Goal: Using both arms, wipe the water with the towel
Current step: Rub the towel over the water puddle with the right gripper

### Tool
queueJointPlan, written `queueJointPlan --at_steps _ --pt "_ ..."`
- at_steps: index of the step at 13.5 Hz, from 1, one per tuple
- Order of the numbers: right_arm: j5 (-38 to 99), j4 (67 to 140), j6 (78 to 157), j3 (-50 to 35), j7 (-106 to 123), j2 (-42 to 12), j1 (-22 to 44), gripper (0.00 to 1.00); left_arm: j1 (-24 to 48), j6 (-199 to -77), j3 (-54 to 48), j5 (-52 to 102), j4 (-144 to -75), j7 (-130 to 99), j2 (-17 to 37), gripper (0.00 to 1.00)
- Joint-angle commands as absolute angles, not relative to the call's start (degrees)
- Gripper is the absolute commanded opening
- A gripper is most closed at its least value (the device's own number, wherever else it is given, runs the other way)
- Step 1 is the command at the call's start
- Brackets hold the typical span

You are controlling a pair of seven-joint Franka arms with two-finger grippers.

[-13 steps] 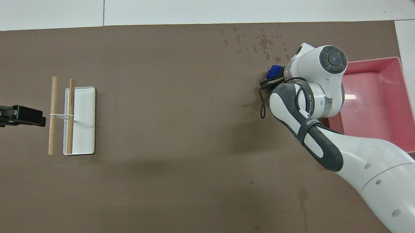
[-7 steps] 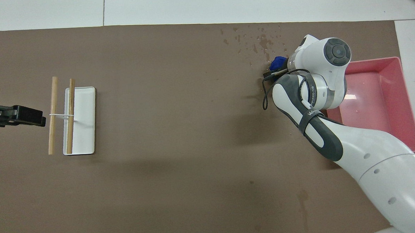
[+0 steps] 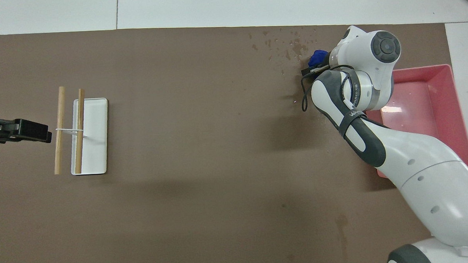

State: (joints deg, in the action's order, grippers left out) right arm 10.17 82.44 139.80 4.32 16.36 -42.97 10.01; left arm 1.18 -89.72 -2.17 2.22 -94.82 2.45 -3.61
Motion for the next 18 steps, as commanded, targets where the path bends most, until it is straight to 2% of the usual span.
queueJointPlan --at_steps 1,6,13,18 --pt "11.1 79.3 141.9 1.9 17.1 -47.5 9.6 0.0 1.6 -89.9 -1.9 1.0 -95.9 2.7 -4.7 1.0" --pt "13.0 79.2 143.5 -2.9 6.5 -48.3 10.1 0.0 1.6 -90.0 -2.0 1.0 -95.9 2.7 -4.7 1.0" --pt "17.6 78.9 143.3 -3.3 -12.4 -48.2 16.1 0.0 1.6 -89.9 -1.9 1.0 -95.9 2.7 -4.7 1.0" --pt "16.8 79.0 142.4 -3.3 1.3 -48.0 11.9 0.0 1.6 -89.9 -1.9 1.0 -95.9 2.7 -4.7 1.0"
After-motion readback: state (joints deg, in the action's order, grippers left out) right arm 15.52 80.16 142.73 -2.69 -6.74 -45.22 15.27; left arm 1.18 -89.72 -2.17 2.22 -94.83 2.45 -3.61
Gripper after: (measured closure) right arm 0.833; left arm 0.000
